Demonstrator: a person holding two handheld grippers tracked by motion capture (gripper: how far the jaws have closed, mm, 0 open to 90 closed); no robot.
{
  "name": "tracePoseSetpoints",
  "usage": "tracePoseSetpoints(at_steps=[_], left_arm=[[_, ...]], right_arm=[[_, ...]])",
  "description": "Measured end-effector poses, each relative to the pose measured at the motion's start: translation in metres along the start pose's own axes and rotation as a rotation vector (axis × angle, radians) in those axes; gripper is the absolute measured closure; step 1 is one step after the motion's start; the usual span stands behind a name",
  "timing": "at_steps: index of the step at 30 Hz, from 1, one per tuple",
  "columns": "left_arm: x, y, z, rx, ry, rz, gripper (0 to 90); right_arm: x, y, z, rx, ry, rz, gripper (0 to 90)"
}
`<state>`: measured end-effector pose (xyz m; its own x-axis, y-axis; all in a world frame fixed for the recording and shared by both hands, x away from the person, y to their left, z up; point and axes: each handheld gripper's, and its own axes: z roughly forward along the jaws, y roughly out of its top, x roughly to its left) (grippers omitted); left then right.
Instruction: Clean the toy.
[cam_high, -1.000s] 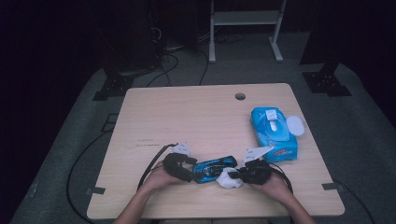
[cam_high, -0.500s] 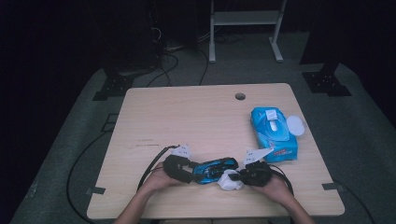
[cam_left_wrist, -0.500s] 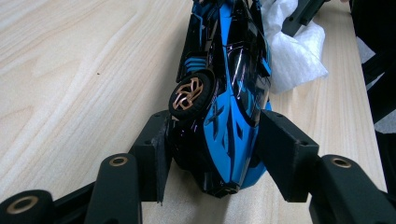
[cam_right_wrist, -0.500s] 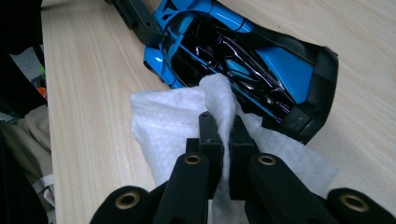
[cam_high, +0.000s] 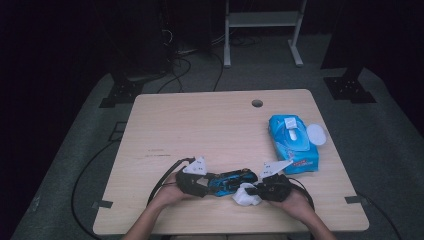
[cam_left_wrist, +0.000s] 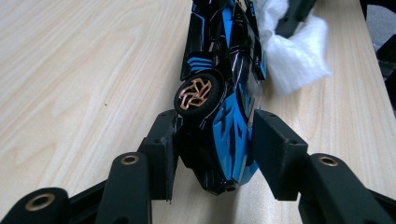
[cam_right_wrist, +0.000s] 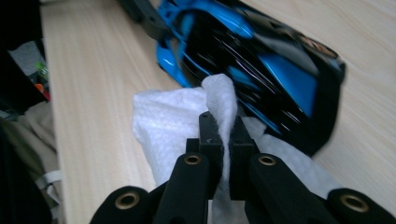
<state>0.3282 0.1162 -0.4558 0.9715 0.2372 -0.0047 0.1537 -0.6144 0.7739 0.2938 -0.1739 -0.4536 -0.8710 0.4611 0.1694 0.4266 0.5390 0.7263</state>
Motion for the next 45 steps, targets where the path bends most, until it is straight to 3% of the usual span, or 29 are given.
tracePoseSetpoints(at_steps=[4,8,9,10,16,24,27,32,42,45], left_arm=[[-0.003,0.002,-0.001,-0.019,0.018,0.04,57.1],[-0.006,0.003,-0.002,-0.027,0.025,0.067,60.6],[-0.007,0.003,-0.002,-0.031,0.032,0.084,61.9],[-0.007,0.003,-0.001,-0.028,0.039,0.091,62.6],[-0.006,0.003,-0.001,-0.028,0.071,0.102,65.7],[-0.005,0.001,-0.002,-0.035,0.057,0.103,68.3],[-0.005,0.001,-0.002,-0.038,0.062,0.101,69.1],[-0.006,0.004,0.002,-0.037,0.063,0.111,69.3],[-0.001,0.0,0.001,-0.061,0.042,0.068,69.2],[-0.001,0.0,0.001,-0.06,0.043,0.067,69.2]], right_arm=[[0.009,0.013,-0.006,-0.042,0.012,-0.028,87.9],[0.011,0.026,-0.015,-0.105,0.006,-0.025,87.9],[0.009,0.035,-0.021,-0.147,-0.021,-0.016,87.9],[0.009,0.038,-0.022,-0.154,-0.029,-0.014,87.9],[0.013,0.053,-0.008,-0.129,-0.114,-0.028,87.9],[0.028,0.074,0.03,-0.055,-0.207,-0.113,87.8],[0.025,0.072,0.027,-0.051,-0.232,-0.118,87.8],[0.019,0.067,0.021,-0.06,-0.242,-0.088,87.7],[0.017,0.069,0.004,-0.173,-0.263,-0.018,87.8],[0.025,0.071,0.013,-0.153,-0.241,-0.046,87.7]])
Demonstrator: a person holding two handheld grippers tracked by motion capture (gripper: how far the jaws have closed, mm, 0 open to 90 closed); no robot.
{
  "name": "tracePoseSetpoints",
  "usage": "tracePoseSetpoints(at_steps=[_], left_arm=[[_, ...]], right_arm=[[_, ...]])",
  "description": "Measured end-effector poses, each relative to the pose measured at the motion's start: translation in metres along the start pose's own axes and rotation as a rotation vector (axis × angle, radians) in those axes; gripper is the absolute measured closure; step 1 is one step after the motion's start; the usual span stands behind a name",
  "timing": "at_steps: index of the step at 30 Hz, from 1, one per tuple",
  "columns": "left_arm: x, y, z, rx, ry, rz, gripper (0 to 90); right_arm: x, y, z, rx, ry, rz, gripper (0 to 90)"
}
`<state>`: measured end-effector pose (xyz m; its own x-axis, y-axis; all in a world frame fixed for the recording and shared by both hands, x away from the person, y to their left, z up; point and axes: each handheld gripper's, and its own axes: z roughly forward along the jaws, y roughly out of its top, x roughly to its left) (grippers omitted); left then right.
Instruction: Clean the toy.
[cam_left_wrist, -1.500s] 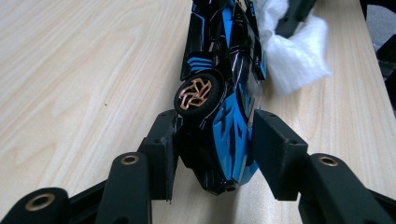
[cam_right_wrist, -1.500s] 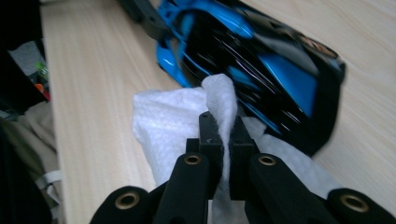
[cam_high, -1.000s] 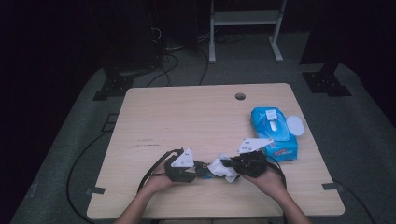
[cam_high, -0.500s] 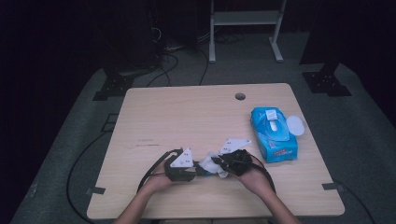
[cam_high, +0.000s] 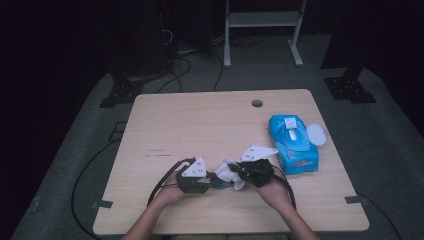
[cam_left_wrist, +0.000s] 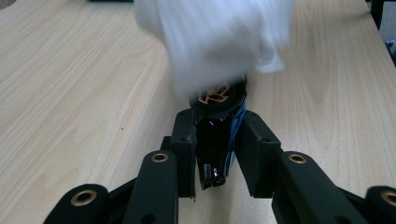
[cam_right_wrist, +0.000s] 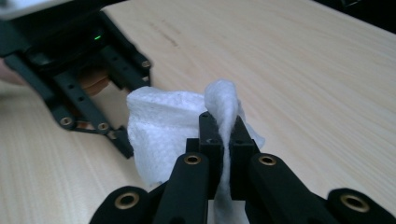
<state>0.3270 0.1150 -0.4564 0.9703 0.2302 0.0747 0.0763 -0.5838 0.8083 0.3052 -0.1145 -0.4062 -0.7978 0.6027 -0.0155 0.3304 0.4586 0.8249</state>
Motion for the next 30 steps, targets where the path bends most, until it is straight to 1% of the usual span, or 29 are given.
tracePoseSetpoints(at_steps=[1,3,4,5,6,8,10,12,13,14,15,17,20,22,25,26,28,30], left_arm=[[-0.001,0.0,0.0,0.001,0.003,0.003,69.2],[-0.001,0.0,0.0,0.005,0.003,0.006,69.2],[-0.001,0.0,-0.001,0.004,0.003,0.006,69.2],[0.0,0.0,-0.001,0.005,0.002,0.006,69.2],[0.0,-0.001,-0.001,0.006,0.001,0.005,69.3],[0.001,-0.001,-0.002,0.005,-0.003,0.001,69.3],[0.001,-0.002,-0.002,0.003,-0.006,-0.002,69.4],[0.001,-0.002,-0.002,0.002,-0.006,-0.001,69.4],[0.001,-0.002,-0.002,0.002,-0.005,-0.002,69.5],[0.002,-0.002,-0.001,0.002,-0.005,-0.002,69.5],[0.002,-0.002,-0.001,0.003,-0.005,-0.002,69.4],[0.002,-0.002,-0.001,0.003,-0.005,-0.003,69.5],[0.001,-0.002,-0.001,0.003,-0.001,-0.005,69.5],[0.001,-0.002,-0.001,0.003,-0.002,-0.005,69.5],[0.002,-0.003,-0.002,0.006,-0.005,-0.003,69.5],[0.002,-0.003,-0.002,0.003,-0.006,-0.006,69.5],[0.002,-0.003,-0.003,0.003,-0.005,-0.008,69.5],[0.002,-0.003,-0.002,0.003,-0.005,-0.008,69.5]], right_arm=[[0.004,0.0,0.004,0.006,0.007,-0.012,87.8],[0.015,0.001,0.015,0.035,0.031,-0.05,87.7],[0.019,0.001,0.019,0.052,0.03,-0.076,87.7],[0.022,0.0,0.022,0.066,0.017,-0.093,87.7],[0.021,0.0,0.021,0.064,0.014,-0.099,87.7],[0.013,0.0,0.015,0.052,-0.021,-0.085,87.7],[0.003,0.0,0.004,0.016,-0.042,-0.03,87.7],[-0.006,0.0,-0.006,0.005,-0.07,-0.014,87.7],[-0.01,-0.001,-0.013,-0.005,-0.086,0.003,87.8],[-0.014,-0.002,-0.016,-0.01,-0.095,0.009,87.8],[-0.015,-0.003,-0.018,-0.004,-0.105,0.007,87.8],[-0.015,-0.005,-0.017,0.017,-0.116,-0.003,87.8],[-0.003,-0.011,-0.003,0.073,-0.117,-0.056,87.7],[0.007,-0.011,0.006,0.077,-0.105,-0.078,87.7],[0.017,-0.008,0.012,0.065,-0.085,-0.104,87.7],[0.018,-0.007,0.012,0.068,-0.081,-0.112,87.7],[0.014,-0.008,0.01,0.072,-0.077,-0.106,87.7],[0.006,-0.012,0.006,0.072,-0.095,-0.085,87.7]])
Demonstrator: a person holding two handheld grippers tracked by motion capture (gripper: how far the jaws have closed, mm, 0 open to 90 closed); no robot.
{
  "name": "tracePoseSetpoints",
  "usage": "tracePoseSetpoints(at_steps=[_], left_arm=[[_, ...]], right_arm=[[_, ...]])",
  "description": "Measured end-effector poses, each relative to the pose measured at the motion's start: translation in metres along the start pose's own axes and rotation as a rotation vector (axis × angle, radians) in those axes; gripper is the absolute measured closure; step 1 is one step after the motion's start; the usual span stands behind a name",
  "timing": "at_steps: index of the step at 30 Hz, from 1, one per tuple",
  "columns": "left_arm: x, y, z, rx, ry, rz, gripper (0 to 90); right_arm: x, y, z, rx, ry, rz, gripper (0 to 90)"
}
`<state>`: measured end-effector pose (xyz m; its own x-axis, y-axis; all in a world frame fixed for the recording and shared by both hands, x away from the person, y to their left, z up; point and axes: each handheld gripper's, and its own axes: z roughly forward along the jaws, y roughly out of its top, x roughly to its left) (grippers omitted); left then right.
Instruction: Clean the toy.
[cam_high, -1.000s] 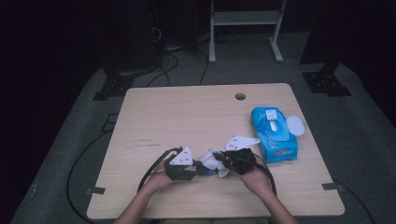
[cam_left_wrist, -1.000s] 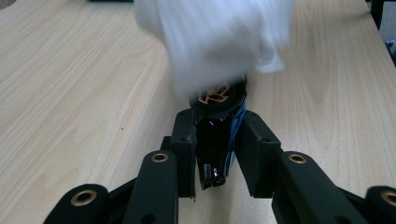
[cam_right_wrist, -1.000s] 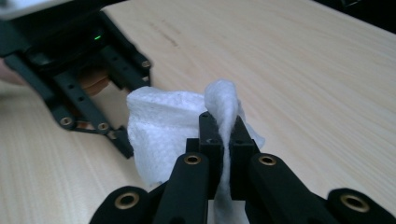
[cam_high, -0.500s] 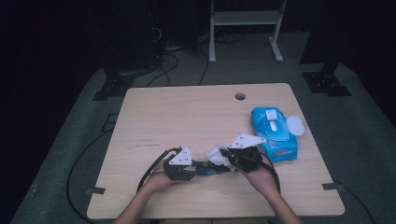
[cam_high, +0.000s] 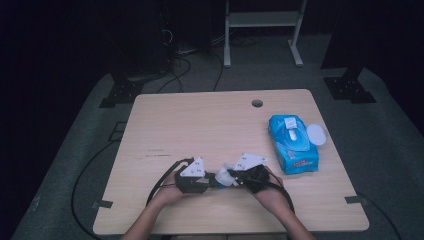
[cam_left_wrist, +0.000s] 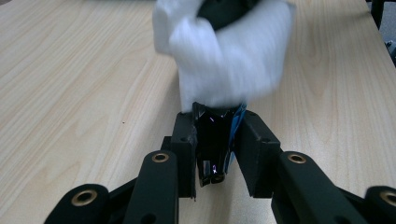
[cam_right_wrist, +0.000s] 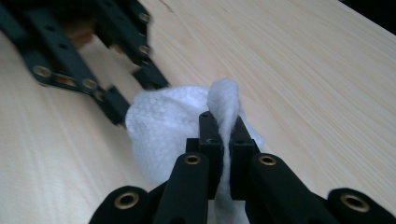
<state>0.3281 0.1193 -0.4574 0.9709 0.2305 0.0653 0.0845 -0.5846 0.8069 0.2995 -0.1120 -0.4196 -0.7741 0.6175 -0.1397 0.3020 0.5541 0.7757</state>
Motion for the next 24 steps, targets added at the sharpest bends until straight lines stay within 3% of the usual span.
tracePoseSetpoints(at_steps=[2,4,6,8,10,13,15,17,20,22,24], left_arm=[[0.0,0.001,0.001,0.001,0.001,0.004,69.5],[0.0,0.001,0.002,0.0,-0.001,0.005,69.6],[0.0,0.001,0.002,0.004,0.0,0.008,69.6],[0.001,0.001,0.0,0.006,-0.001,0.01,69.6],[0.0,0.0,0.0,-0.001,-0.002,0.001,69.8],[0.0,0.0,0.0,-0.001,-0.003,0.0,69.7],[0.001,0.0,0.001,0.0,-0.003,-0.002,69.8],[0.001,0.001,0.002,0.0,-0.003,-0.002,69.8],[0.0,0.001,0.002,0.003,0.003,0.005,69.8],[0.0,0.001,0.0,0.005,0.001,0.007,69.8],[0.0,0.0,0.0,0.002,0.0,0.006,69.9]], right_arm=[[-0.007,-0.005,-0.002,-0.016,0.02,0.062,87.7],[-0.004,-0.003,-0.001,-0.017,0.031,0.061,87.7],[0.003,0.0,0.003,-0.04,0.084,0.058,87.7],[0.01,0.004,0.007,-0.044,0.089,0.03,87.7],[0.006,0.004,0.007,-0.041,0.109,0.045,87.7],[-0.005,-0.001,0.005,-0.035,0.067,0.082,87.7],[-0.008,-0.003,0.003,-0.038,0.071,0.11,87.7],[-0.003,-0.001,0.005,-0.042,0.071,0.092,87.7],[0.013,0.007,0.012,-0.064,0.128,0.057,87.7],[0.02,0.01,0.015,-0.054,0.109,0.013,87.7],[0.015,0.009,0.012,-0.047,0.102,0.016,87.7]])
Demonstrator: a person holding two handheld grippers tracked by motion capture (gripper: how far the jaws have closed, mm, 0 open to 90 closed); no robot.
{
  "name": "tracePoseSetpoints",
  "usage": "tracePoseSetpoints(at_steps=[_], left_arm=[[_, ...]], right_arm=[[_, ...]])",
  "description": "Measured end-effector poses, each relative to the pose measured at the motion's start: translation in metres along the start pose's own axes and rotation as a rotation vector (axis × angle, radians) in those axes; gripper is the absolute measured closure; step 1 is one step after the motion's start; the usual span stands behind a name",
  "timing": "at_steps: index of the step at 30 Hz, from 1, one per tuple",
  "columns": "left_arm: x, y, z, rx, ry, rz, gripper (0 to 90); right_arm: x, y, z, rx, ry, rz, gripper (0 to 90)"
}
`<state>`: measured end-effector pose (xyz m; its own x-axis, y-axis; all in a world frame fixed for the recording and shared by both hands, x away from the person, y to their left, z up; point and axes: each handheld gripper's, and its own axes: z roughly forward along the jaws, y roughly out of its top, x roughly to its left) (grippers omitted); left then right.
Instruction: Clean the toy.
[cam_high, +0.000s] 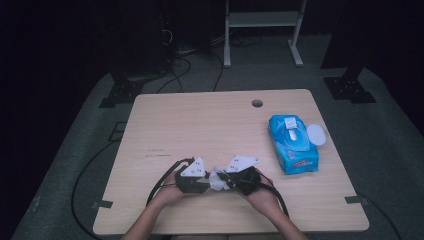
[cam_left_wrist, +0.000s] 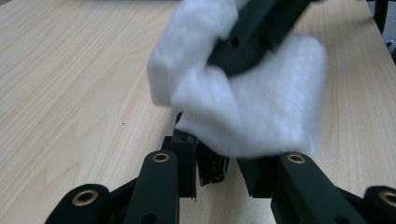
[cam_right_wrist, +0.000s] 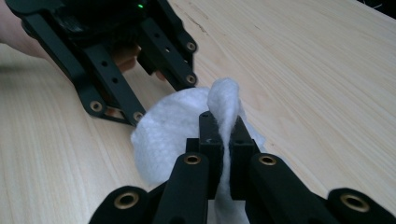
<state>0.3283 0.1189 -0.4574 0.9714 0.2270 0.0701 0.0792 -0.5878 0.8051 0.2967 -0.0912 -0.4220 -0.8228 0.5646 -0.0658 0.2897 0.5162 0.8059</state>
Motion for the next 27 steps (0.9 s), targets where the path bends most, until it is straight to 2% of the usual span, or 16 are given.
tracePoseSetpoints(at_steps=[4,6,7,8,11,14,15,18,22,24,27], left_arm=[[0.001,-0.001,0.0,-0.007,-0.002,-0.007,69.9],[0.001,0.0,0.001,-0.002,-0.002,-0.007,69.9],[0.001,0.001,0.001,0.0,-0.001,-0.004,69.9],[0.0,0.001,0.002,-0.002,-0.001,-0.005,69.9],[0.0,0.001,0.002,-0.003,-0.001,-0.006,70.0],[0.0,0.001,0.001,-0.002,0.0,-0.005,70.0],[0.0,0.0,0.001,-0.002,-0.002,-0.005,70.0],[0.001,0.0,0.001,-0.005,-0.002,-0.006,70.0],[0.001,0.0,0.001,-0.005,-0.003,-0.007,69.9],[0.0,0.0,0.001,-0.002,0.0,-0.008,69.9],[0.0,0.0,0.001,-0.005,-0.002,-0.012,70.0]], right_arm=[[-0.021,-0.016,-0.015,0.006,-0.071,0.045,87.7],[-0.029,-0.022,-0.021,-0.014,-0.059,0.111,87.7],[-0.028,-0.022,-0.021,-0.016,-0.064,0.115,87.7],[-0.026,-0.021,-0.02,-0.01,-0.078,0.097,87.7],[-0.016,-0.014,-0.013,-0.009,-0.055,0.059,87.7],[-0.009,-0.008,-0.009,0.004,-0.055,0.014,87.7],[-0.009,-0.008,-0.009,0.004,-0.055,0.011,87.7],[-0.019,-0.016,-0.017,0.013,-0.095,0.025,87.7],[-0.035,-0.027,-0.032,0.011,-0.145,0.071,87.7],[-0.038,-0.03,-0.035,0.014,-0.16,0.077,87.7],[-0.035,-0.028,-0.033,0.022,-0.18,0.059,87.7]])
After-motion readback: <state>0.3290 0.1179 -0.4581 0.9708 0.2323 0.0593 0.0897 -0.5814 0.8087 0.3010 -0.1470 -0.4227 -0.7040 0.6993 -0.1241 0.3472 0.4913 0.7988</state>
